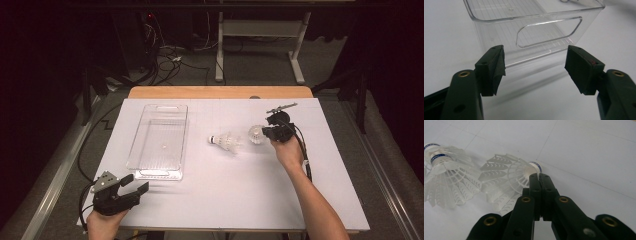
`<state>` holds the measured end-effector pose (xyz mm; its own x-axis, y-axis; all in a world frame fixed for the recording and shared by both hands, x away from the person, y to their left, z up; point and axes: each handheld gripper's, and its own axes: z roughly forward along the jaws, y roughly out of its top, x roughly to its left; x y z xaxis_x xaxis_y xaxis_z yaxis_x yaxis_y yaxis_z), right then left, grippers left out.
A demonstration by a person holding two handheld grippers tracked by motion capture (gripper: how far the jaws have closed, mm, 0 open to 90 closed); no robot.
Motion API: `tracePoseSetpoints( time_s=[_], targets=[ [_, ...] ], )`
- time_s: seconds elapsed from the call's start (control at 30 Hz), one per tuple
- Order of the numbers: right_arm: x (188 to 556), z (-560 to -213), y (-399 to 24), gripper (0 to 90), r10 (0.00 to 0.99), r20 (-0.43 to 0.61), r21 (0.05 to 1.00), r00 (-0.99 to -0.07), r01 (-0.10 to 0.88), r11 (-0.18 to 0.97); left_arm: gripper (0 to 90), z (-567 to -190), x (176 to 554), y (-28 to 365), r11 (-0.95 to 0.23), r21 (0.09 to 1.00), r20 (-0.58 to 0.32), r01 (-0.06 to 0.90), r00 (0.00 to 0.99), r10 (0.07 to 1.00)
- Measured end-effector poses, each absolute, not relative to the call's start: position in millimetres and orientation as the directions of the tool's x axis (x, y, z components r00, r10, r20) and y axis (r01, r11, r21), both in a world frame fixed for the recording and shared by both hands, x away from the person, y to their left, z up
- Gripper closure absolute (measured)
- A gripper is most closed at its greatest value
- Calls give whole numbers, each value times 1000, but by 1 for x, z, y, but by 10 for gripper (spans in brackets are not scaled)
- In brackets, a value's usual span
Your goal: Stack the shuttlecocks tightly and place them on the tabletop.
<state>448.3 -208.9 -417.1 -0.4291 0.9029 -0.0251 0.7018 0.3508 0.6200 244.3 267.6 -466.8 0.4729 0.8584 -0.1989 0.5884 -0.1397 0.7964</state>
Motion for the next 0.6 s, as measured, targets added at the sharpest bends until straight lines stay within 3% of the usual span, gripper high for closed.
tracePoseSetpoints(
  time_s=[0.6],
  targets=[
    [431,-412,-207,900,876,-14,616,-482,686,388,330,-467,244,267,-141,796,-197,588,474,858]
  ],
)
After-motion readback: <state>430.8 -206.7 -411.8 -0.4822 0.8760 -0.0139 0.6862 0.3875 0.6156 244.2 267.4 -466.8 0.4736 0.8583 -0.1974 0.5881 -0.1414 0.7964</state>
